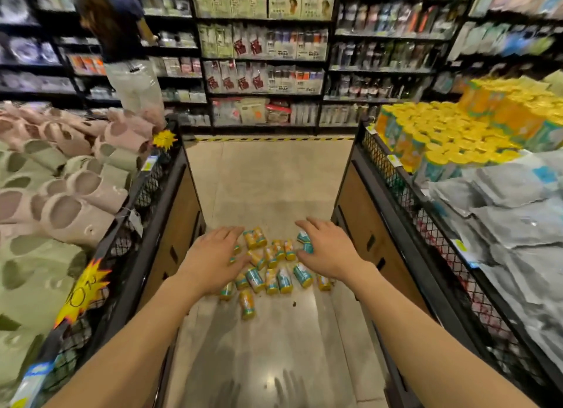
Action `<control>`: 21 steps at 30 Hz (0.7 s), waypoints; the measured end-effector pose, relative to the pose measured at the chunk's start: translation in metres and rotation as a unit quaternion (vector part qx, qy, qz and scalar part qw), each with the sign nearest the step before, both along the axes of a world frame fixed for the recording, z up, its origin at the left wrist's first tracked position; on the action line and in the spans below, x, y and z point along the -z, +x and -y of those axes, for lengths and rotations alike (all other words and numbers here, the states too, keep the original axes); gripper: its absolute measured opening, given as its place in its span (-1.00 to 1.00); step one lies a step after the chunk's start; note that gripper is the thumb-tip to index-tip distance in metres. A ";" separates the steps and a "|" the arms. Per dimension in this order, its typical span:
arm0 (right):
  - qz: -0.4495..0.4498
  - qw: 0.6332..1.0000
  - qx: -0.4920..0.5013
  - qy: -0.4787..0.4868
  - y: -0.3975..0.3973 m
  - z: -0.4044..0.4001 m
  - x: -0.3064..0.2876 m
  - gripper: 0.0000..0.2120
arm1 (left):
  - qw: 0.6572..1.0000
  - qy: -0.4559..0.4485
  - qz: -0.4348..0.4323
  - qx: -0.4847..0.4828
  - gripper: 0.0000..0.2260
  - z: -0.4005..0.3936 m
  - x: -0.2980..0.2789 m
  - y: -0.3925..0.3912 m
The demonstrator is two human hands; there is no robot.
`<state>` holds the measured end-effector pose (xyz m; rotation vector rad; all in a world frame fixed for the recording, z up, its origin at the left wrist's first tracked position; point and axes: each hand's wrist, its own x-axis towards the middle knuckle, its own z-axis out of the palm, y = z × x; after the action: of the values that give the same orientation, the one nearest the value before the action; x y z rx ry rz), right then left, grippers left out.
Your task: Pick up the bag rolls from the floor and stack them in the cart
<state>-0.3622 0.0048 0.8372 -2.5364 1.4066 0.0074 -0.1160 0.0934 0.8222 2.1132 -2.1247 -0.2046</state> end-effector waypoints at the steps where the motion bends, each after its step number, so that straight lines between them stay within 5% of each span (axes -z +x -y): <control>1: -0.005 1.000 -0.003 0.003 0.004 0.016 0.003 -0.33 | 1.000 0.004 0.001 -0.004 -0.35 0.014 0.002 0.003; 13: -0.056 0.998 -0.034 0.001 0.071 0.208 0.074 -0.31 | 0.999 0.015 -0.042 -0.022 -0.37 0.203 0.083 0.071; 21: -0.059 0.997 -0.053 0.016 0.102 0.279 0.231 -0.33 | 0.996 0.026 -0.070 -0.050 -0.43 0.273 0.239 0.085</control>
<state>-0.2603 -0.2740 0.6063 -2.6200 1.2986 0.2006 -0.0308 -0.1795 0.5837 2.1572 -1.9507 -0.3878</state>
